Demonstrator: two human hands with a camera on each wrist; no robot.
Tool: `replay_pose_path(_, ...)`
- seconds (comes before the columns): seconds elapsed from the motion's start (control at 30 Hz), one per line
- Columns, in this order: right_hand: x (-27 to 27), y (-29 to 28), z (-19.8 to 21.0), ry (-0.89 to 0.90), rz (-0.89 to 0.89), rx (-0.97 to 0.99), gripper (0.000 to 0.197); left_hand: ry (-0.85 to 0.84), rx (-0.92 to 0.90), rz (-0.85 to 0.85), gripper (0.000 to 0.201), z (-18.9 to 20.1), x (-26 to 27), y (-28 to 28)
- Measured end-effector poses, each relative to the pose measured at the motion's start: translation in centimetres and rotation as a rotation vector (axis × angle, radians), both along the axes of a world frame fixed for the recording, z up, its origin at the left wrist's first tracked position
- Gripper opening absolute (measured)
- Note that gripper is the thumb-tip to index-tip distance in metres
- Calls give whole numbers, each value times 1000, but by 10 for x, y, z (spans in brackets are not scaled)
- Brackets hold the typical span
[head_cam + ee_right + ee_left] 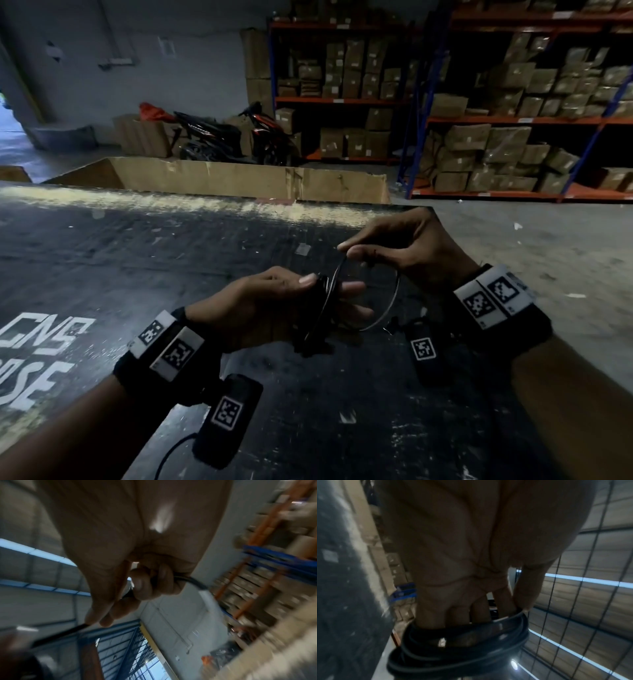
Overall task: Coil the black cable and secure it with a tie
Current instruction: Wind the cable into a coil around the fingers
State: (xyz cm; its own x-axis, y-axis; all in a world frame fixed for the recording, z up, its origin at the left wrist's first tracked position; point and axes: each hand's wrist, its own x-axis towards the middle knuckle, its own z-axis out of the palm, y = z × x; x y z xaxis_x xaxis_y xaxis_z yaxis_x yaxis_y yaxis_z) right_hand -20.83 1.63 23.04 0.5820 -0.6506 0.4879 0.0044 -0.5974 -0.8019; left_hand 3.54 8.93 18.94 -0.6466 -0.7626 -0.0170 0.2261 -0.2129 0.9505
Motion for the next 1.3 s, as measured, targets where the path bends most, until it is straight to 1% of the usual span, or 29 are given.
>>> replay_pose_path(0.07,3,-6,-15,-47,-31,48,13,114,68,-72,62,-2,0,2)
replay_pose_path(0.1,6,-6,-25,-58,-43,80,11,201,96,-109,58,-3,0,3)
replay_pose_path(0.17,16,-3,-49,-112,-44,211,9,362,145,-166,54,-3,-2,2)
replay_pose_path(0.2,22,1,-61,-137,-42,273,12,391,159,-162,53,-2,-3,1)
replay_pose_path(0.27,34,7,-81,-173,-55,346,19,385,145,-143,51,1,-3,0)
replay_pose_path(0.33,41,13,-93,-208,-47,393,16,408,108,-132,50,1,-1,-1)
replay_pose_path(0.4,43,17,-100,-200,-44,401,15,441,111,-86,52,2,4,-4)
replay_pose_path(0.5,47,32,-107,-147,-59,415,17,457,96,64,53,5,10,-11)
replay_pose_path(0.57,49,43,-110,-146,-16,448,27,457,51,180,54,5,10,-17)
replay_pose_path(0.6,48,44,-113,-124,-11,444,38,448,24,239,54,4,10,-20)
replay_pose_path(0.63,48,46,-113,-38,-40,427,54,431,1,296,54,3,9,-23)
replay_pose_path(0.67,47,50,-107,110,-82,379,63,397,-22,354,54,2,9,-26)
replay_pose_path(0.7,45,52,-104,252,-110,303,58,346,-54,411,54,1,8,-30)
replay_pose_path(0.73,44,56,-97,366,-138,238,47,275,-101,465,52,-1,8,-32)
replay_pose_path(0.77,42,60,-90,441,-167,183,41,202,-156,513,49,-4,7,-34)
replay_pose_path(0.8,40,66,-82,489,-184,147,40,137,-208,550,45,-6,5,-36)
replay_pose_path(0.87,38,70,-77,544,-195,63,25,13,-296,604,42,-10,2,-36)
replay_pose_path(0.93,35,69,-74,583,-215,-5,21,-101,-345,626,40,-15,0,-35)
replay_pose_path(1.0,28,61,-69,600,-263,-107,19,-221,-372,610,42,-19,-1,-32)
replay_pose_path(1.1,20,55,-51,586,-329,-265,19,-387,-413,527,62,-28,-3,-31)
replay_pose_path(1.17,15,48,-44,612,-390,-438,21,-481,-456,465,79,-34,-7,-29)
replay_pose_path(1.2,12,45,-41,626,-409,-522,22,-520,-471,435,81,-34,-9,-26)
replay_pose_path(1.23,10,41,-38,645,-417,-589,24,-534,-472,405,79,-35,-12,-25)
replay_pose_path(1.3,7,34,-35,663,-413,-640,29,-513,-444,346,70,-34,-17,-22)
